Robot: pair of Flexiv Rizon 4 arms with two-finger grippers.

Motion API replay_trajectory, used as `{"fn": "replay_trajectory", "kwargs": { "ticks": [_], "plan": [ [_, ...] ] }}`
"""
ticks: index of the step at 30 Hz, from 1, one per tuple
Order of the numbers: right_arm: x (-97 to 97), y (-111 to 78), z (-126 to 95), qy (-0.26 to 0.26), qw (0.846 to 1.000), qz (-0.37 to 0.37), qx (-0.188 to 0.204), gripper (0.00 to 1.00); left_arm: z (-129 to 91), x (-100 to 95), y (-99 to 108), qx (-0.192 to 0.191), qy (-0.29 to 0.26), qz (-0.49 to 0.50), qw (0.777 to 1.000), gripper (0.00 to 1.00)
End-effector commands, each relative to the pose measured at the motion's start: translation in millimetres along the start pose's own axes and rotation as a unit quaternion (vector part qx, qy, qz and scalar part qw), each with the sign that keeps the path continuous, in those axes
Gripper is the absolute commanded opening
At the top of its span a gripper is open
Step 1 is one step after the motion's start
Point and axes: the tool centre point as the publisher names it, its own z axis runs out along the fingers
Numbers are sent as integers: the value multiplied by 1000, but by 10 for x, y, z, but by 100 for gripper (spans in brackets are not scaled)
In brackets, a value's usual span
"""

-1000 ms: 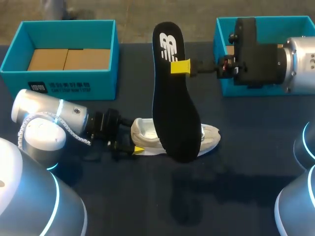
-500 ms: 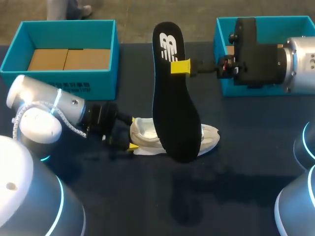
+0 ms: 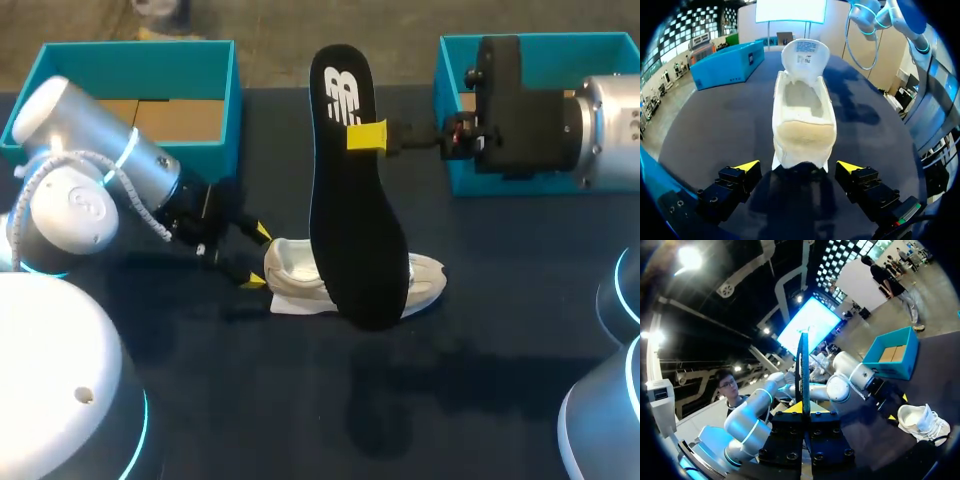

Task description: Take the shoe out of the shoebox, open the shoe tongue, remove and reinsert the insole, then place the shoe into the shoebox

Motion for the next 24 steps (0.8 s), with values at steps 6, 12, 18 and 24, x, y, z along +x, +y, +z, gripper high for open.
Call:
{"fn": "replay_trajectory", "kwargs": {
  "ticks": [6, 12, 18, 24],
  "plan": [
    [8, -7, 23, -3, 1000, 1, 0, 0, -46, 41, -41, -45, -2, -1, 999, 100],
    [8, -7, 23, -3, 1000, 1, 0, 0, -137, 27, -92, -111, -8, -11, 994, 100],
    [8, -7, 23, -3, 1000, 1, 0, 0, -294, 13, -159, -171, -2, -16, 985, 100],
    [8, -7, 23, -3, 1000, 1, 0, 0, -398, 47, -234, -231, 26, -13, 973, 100]
  ]
}}
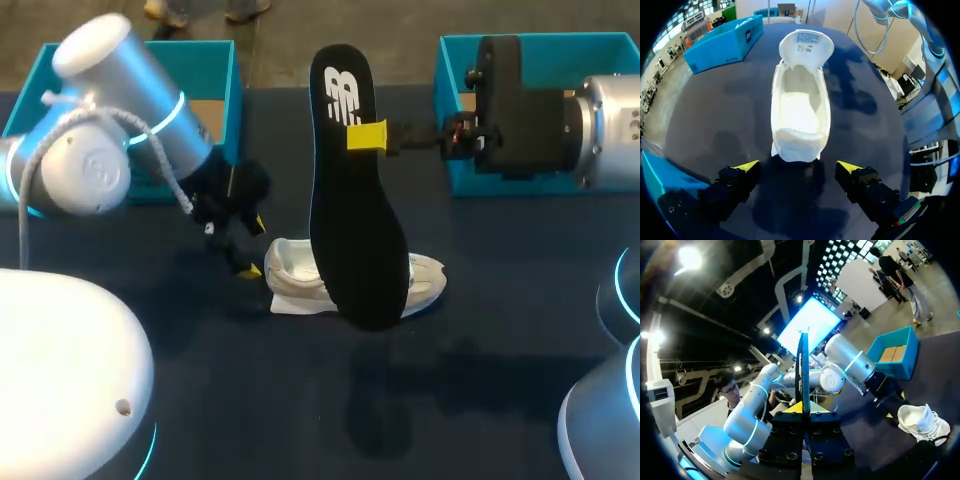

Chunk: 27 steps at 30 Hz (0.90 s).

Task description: Take the shoe out of the shoebox, open the shoe tongue, remove and reinsert the insole, then place the shoe into the shoebox

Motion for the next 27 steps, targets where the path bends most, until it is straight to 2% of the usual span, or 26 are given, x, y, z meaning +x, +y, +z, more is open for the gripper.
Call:
{"fn": "replay_trajectory", "kwargs": {
  "ticks": [1, 6, 13, 19, 27],
  "plan": [
    [8, -7, 23, -3, 1000, 1, 0, 0, -143, 8, -91, -88, 20, 12, 996, 100],
    [8, -7, 23, -3, 1000, 1, 0, 0, -177, 110, -187, -143, 11, 24, 989, 100],
    [8, -7, 23, -3, 1000, 1, 0, 0, -223, 96, -247, -194, -5, 18, 981, 100],
    [8, -7, 23, -3, 1000, 1, 0, 0, -263, 95, -261, -210, -21, 16, 977, 100],
    [8, -7, 23, -3, 1000, 1, 0, 0, -302, 64, -265, -204, -30, 11, 978, 100]
  ]
}}
